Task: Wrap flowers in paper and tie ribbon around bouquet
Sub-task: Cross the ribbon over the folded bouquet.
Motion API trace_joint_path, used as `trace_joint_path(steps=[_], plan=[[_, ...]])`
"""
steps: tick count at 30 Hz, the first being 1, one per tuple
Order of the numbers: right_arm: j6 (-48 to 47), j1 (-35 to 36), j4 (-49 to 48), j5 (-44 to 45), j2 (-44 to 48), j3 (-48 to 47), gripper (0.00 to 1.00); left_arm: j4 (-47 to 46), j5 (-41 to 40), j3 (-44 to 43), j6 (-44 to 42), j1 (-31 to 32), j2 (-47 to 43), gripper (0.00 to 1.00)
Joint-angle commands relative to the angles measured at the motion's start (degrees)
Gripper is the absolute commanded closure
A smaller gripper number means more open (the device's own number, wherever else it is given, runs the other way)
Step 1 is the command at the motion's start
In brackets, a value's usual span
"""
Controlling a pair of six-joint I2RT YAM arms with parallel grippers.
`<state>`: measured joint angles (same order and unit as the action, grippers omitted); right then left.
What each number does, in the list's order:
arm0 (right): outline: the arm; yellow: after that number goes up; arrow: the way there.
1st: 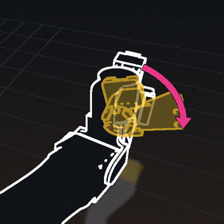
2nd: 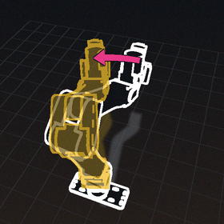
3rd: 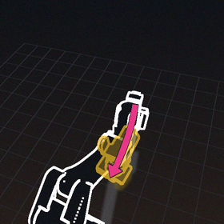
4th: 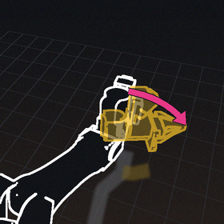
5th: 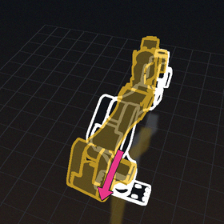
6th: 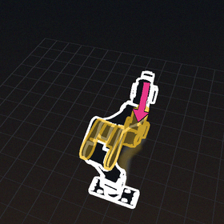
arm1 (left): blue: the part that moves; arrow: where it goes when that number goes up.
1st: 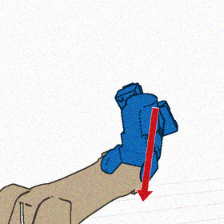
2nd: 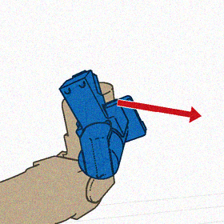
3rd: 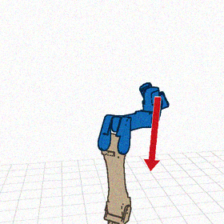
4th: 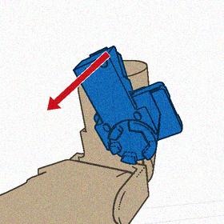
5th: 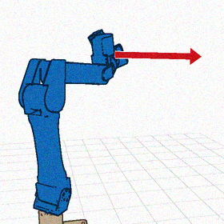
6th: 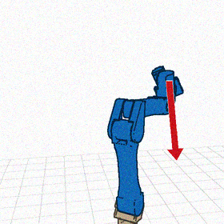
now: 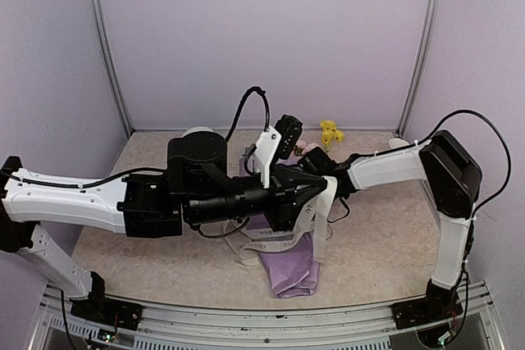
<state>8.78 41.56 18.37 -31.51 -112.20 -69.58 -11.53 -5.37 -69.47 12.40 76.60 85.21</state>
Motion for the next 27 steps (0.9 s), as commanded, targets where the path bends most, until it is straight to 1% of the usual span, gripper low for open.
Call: trace_joint_path(steps=[1,4,8,11,13,16,18,20,21,24,27], plan=[[0.9,-0.6,2.9,1.5,-2.8,2.5,0.53,-4.8,6.6,0.7,0.0,-3.1,1.3,1.00],[1.3,-0.8,2.4,0.7,-2.9,2.8,0.54,-9.6,7.7,3.0,3.0,-6.9,1.9,1.00],[2.0,-1.0,1.7,0.1,-2.9,3.1,0.53,-14.0,3.2,7.7,8.0,-12.9,1.8,1.00],[2.5,-1.1,1.5,-0.2,-2.9,3.2,0.53,-18.9,-0.8,12.7,14.2,-17.5,1.6,1.00],[2.7,-1.1,1.4,-0.4,-2.9,3.3,0.53,-20.3,-3.3,14.4,15.9,-19.2,2.4,1.00],[2.8,-1.1,1.4,-0.5,-2.9,3.4,0.53,-20.4,-10.6,15.2,17.4,-20.1,4.5,1.00],[2.8,-1.1,1.4,-0.6,-2.9,3.4,0.53,-19.8,-10.6,14.5,19.0,-21.2,7.2,1.00],[2.9,-1.2,1.5,-0.6,-2.9,3.4,0.53,-17.7,-8.9,12.2,19.7,-22.0,9.9,1.00],[2.8,-1.1,1.5,-0.6,-2.9,3.5,0.53,-16.2,-9.5,10.7,19.8,-22.0,11.1,1.00],[3.1,-1.1,1.4,-0.7,-2.3,3.7,0.53,-11.8,-16.4,7.8,20.9,-22.9,13.6,1.00],[3.4,-1.1,1.2,-0.5,-2.0,3.8,0.53,-8.3,-17.0,4.7,21.4,-24.6,16.6,1.00]])
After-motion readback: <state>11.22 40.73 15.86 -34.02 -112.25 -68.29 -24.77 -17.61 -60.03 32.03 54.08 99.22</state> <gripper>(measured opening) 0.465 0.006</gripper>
